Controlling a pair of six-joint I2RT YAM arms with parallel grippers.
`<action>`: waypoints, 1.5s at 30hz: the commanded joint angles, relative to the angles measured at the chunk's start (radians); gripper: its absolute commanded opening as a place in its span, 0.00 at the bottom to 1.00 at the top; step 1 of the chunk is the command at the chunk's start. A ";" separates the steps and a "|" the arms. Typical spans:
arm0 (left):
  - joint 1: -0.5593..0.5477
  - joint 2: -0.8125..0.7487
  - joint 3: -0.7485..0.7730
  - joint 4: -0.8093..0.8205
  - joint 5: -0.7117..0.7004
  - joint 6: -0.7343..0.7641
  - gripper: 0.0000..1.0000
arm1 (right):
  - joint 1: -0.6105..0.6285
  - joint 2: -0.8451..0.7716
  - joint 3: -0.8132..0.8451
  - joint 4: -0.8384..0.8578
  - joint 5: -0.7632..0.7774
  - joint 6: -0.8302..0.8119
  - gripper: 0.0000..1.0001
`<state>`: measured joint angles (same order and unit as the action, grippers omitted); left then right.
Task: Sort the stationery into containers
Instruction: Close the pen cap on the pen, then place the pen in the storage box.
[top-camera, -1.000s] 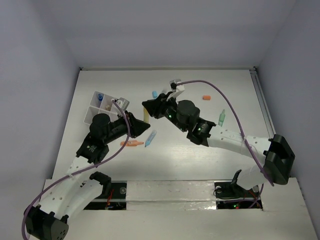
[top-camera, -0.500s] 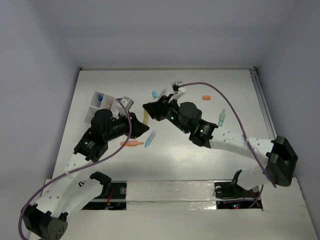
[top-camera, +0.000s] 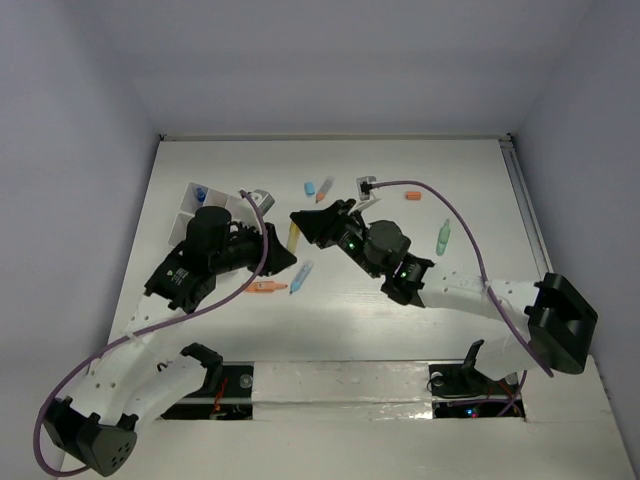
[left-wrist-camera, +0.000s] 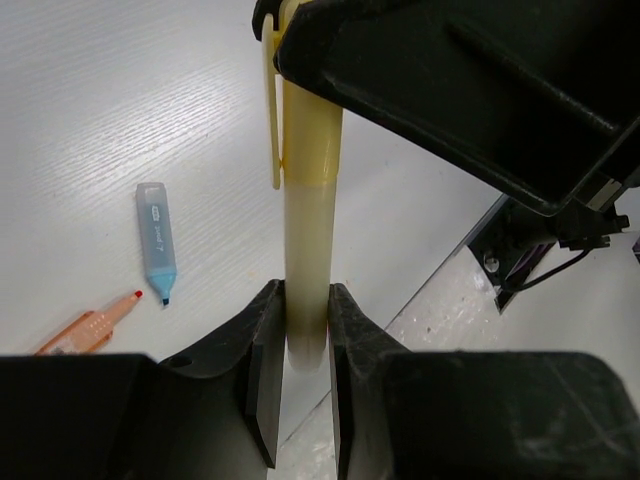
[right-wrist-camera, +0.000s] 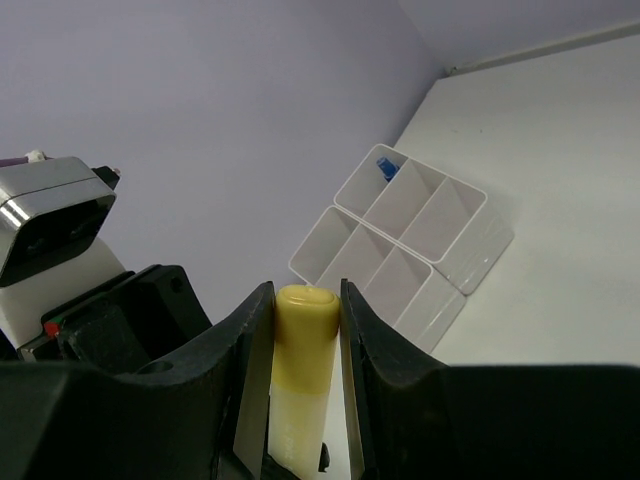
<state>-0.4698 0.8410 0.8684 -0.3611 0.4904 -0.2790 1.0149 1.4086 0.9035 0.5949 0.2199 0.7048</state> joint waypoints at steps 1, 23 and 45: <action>0.039 -0.008 0.194 0.478 -0.217 0.020 0.00 | 0.137 0.062 -0.109 -0.239 -0.343 0.045 0.00; 0.039 -0.083 -0.031 0.321 -0.115 -0.020 0.22 | -0.024 0.084 0.136 -0.142 -0.201 0.025 0.00; 0.039 -0.398 -0.022 0.295 -0.437 0.080 0.99 | -0.118 0.692 0.708 -0.030 -0.196 -0.045 0.00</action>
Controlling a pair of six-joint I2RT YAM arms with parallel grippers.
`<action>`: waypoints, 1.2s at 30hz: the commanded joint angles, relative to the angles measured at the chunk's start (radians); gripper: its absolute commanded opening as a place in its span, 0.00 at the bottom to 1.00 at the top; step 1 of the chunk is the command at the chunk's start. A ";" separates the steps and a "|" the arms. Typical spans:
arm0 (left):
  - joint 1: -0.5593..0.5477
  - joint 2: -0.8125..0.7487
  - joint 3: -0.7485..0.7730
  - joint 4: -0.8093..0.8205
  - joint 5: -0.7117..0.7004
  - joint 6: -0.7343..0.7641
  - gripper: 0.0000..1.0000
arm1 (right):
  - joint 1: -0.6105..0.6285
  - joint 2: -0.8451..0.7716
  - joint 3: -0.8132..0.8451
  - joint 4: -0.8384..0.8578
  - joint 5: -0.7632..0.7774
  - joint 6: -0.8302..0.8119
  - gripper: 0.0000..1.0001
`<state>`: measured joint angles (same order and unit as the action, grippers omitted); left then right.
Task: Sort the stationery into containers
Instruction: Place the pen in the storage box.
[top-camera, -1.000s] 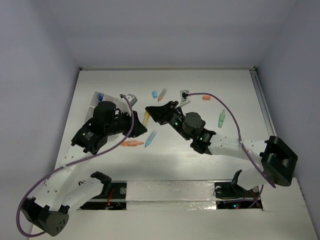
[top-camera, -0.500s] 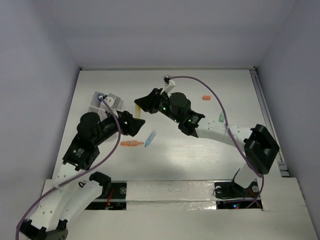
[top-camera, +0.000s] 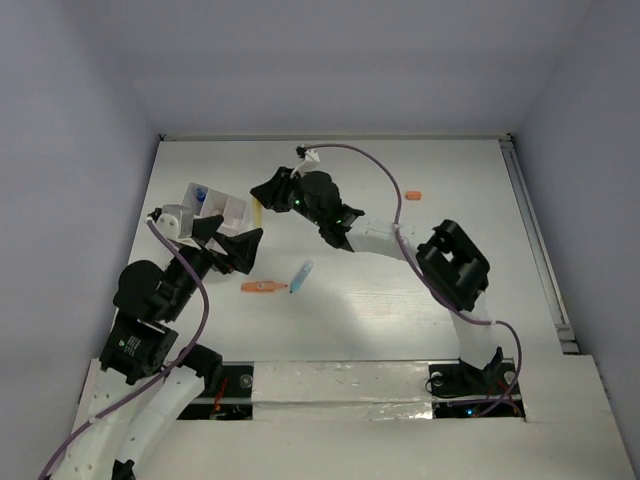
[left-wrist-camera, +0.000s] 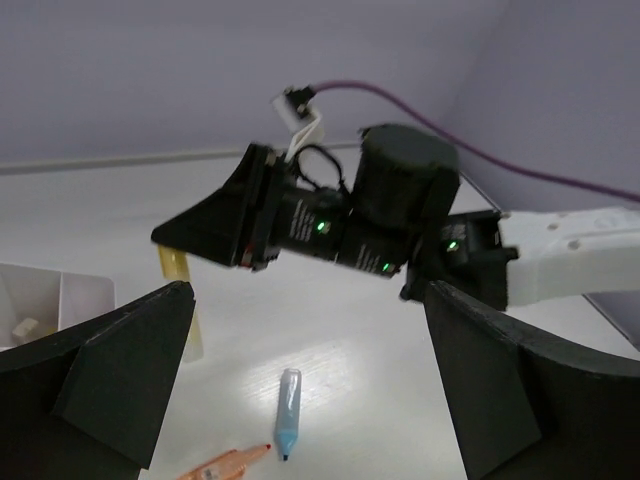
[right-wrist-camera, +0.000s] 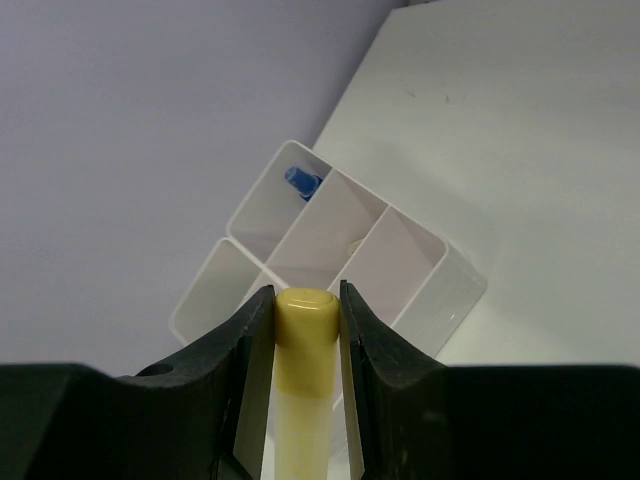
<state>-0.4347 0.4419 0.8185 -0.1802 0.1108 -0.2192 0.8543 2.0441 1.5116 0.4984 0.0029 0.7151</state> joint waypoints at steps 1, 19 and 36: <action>0.004 0.006 0.013 0.140 -0.065 0.020 0.99 | 0.054 0.080 0.158 0.068 0.028 -0.083 0.00; 0.047 -0.034 -0.074 0.171 -0.037 0.014 0.99 | 0.134 0.355 0.398 0.055 0.091 -0.174 0.00; 0.056 -0.029 -0.079 0.165 -0.043 0.015 0.99 | 0.103 0.070 0.127 0.046 0.114 -0.218 0.57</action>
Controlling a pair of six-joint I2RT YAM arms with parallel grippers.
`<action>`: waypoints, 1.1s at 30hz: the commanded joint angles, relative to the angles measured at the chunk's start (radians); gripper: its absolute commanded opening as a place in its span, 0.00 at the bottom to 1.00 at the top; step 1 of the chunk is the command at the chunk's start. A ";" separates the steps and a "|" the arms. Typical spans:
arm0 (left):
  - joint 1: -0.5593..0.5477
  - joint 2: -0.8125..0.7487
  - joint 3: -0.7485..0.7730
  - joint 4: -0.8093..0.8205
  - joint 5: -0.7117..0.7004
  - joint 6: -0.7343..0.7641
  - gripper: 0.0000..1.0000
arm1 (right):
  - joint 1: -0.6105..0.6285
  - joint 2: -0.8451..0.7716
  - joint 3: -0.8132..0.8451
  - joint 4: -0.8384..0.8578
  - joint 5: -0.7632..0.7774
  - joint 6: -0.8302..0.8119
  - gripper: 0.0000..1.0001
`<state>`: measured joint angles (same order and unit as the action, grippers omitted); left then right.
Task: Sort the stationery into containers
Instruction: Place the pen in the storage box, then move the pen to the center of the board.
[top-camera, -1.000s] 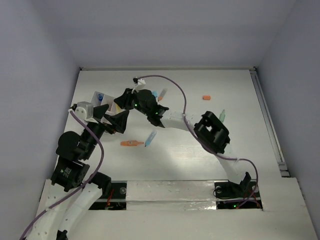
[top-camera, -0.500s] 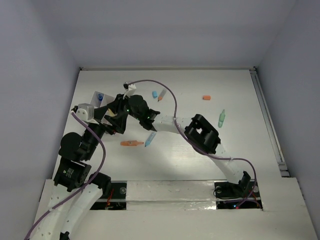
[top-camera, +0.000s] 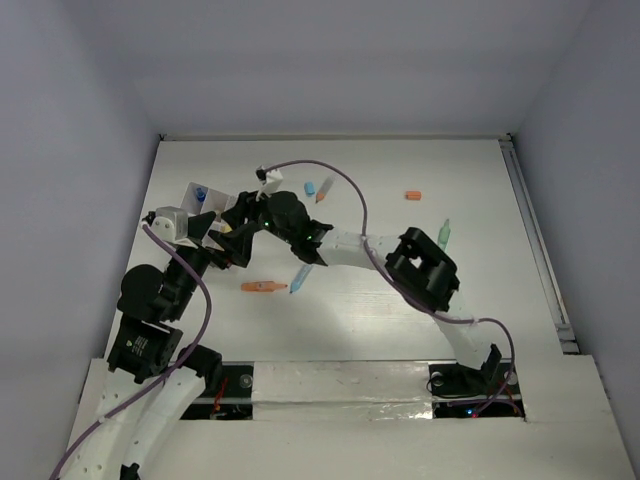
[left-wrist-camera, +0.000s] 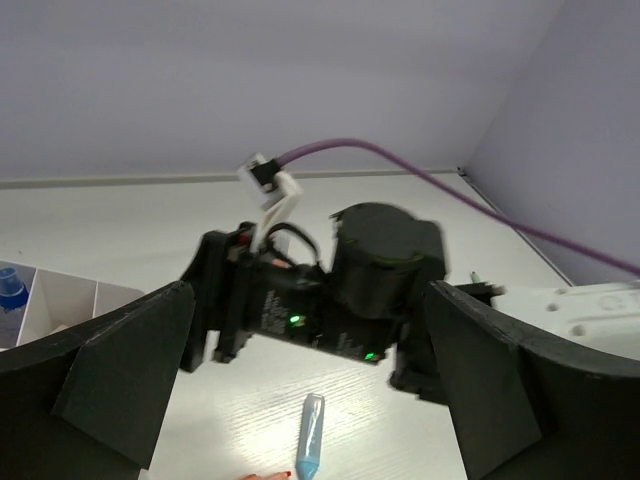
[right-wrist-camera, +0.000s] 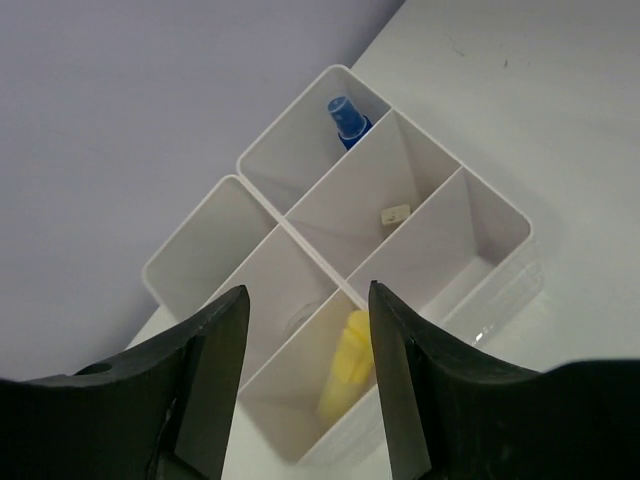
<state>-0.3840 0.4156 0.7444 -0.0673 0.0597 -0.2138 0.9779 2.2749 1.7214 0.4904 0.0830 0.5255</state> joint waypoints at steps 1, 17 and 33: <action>0.005 -0.003 -0.005 0.050 0.006 0.008 0.99 | -0.050 -0.188 -0.113 0.048 0.031 -0.025 0.56; 0.005 0.066 -0.014 0.060 0.072 0.002 0.99 | -0.384 -0.296 -0.148 -0.648 0.052 -0.128 0.50; 0.014 0.088 -0.013 0.061 0.111 0.002 0.99 | -0.257 -0.443 -0.341 -0.793 -0.221 -0.233 0.77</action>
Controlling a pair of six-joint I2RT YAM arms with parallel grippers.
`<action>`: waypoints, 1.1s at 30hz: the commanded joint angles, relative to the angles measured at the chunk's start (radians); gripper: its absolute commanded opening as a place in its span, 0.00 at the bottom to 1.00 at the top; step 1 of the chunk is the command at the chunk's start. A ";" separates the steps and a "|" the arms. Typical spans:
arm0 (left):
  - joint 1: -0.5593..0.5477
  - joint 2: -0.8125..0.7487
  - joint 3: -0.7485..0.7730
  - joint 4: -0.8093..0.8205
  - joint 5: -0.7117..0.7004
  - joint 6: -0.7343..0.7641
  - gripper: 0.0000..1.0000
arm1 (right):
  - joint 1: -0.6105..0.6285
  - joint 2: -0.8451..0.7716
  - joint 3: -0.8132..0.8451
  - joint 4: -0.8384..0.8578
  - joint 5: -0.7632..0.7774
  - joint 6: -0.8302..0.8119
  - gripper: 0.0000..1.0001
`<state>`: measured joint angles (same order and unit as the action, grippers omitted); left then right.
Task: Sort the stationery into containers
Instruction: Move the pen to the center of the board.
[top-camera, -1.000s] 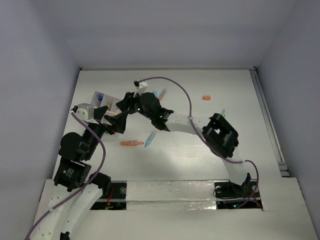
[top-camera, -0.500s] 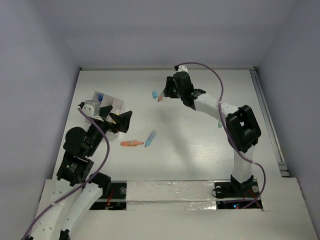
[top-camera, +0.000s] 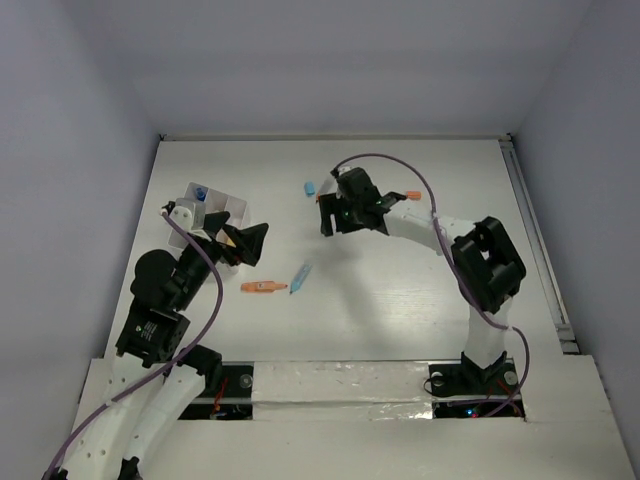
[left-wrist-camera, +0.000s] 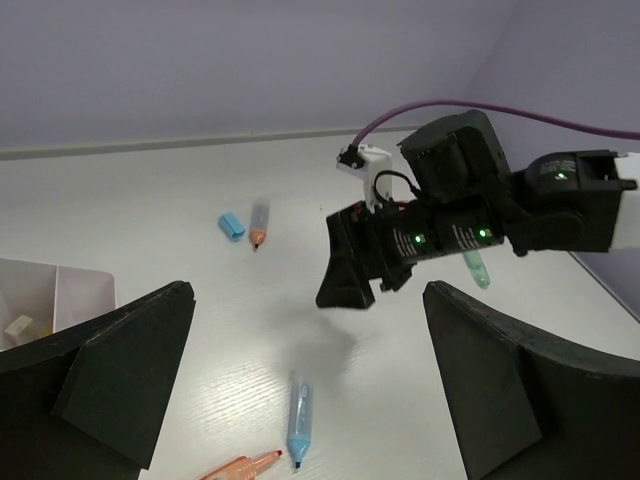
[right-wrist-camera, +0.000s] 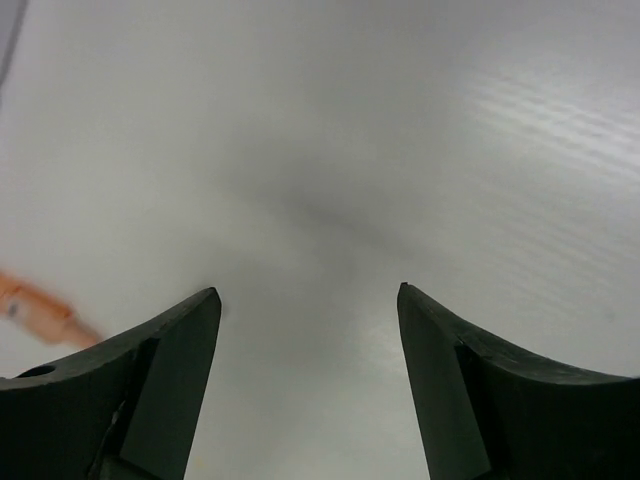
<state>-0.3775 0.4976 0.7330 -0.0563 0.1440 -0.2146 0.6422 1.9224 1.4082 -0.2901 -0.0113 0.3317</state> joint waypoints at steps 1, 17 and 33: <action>0.008 0.002 -0.001 0.050 0.028 0.003 0.99 | 0.092 -0.098 -0.038 -0.014 -0.139 -0.034 0.78; 0.008 -0.016 -0.004 0.049 0.028 0.001 0.99 | 0.301 0.058 0.107 -0.233 0.125 0.033 0.96; 0.008 -0.010 -0.007 0.050 0.043 -0.002 0.99 | 0.343 0.193 0.218 -0.280 0.229 0.081 1.00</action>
<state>-0.3775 0.4934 0.7326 -0.0563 0.1699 -0.2146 0.9642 2.0953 1.5753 -0.5316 0.1684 0.4004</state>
